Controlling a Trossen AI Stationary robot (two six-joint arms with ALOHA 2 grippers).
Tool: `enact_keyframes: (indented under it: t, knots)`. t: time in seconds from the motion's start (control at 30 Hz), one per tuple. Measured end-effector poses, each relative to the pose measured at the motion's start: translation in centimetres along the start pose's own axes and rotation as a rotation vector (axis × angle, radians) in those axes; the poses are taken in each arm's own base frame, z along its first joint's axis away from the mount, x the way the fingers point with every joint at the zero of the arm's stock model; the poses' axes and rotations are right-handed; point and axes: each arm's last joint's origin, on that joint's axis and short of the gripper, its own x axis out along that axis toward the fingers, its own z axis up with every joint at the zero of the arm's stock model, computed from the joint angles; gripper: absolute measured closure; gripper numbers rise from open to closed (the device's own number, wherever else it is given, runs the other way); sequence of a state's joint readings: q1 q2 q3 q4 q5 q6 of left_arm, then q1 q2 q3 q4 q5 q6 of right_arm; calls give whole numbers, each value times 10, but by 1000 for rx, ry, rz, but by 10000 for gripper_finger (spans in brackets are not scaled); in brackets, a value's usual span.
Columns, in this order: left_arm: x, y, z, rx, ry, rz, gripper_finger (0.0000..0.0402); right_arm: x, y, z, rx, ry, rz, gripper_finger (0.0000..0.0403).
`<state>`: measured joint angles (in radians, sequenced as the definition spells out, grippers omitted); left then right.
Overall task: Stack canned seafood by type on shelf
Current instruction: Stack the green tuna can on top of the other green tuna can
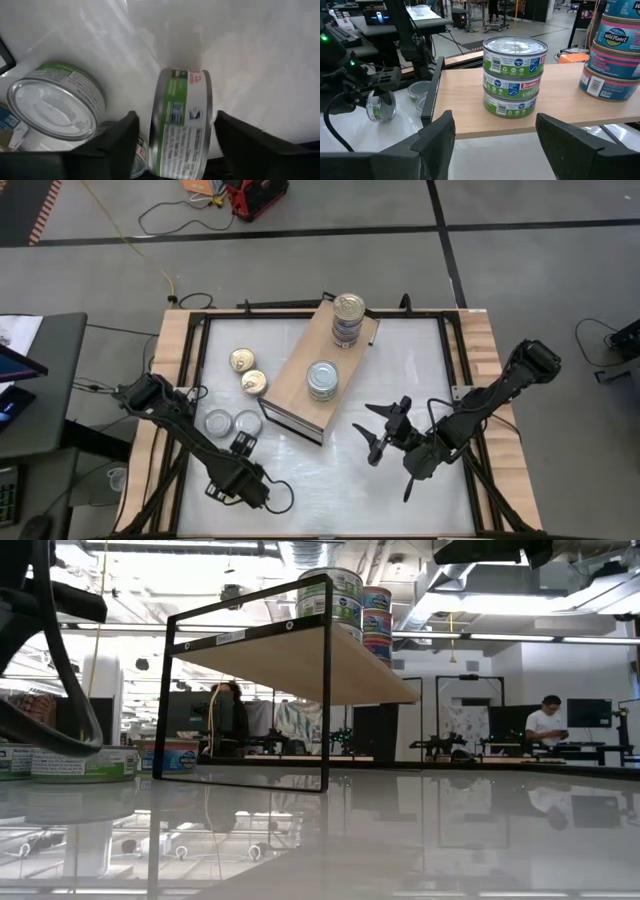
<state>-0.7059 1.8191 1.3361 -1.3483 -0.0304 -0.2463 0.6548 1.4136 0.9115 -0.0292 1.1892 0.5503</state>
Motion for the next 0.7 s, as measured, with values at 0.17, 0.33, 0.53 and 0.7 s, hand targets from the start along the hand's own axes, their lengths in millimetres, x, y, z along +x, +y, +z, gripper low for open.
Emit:
enact_keyframes:
  t: [0.17, 0.33, 0.53, 0.7]
  knots:
    - [0, -1, 0, 36, 7, -39, 253, -1, 1, 0, -1, 0, 5, 101]
    - [0, -2, 0, 45, 11, -53, 270, -2, 1, 0, -2, 1, 7, 101]
    - [-1, 2, -2, 47, 10, 36, 270, -2, 1, 0, -2, 1, 6, 101]
    - [-17, 8, -14, 18, -54, 100, 270, -2, 1, 0, -2, 1, 6, 101]
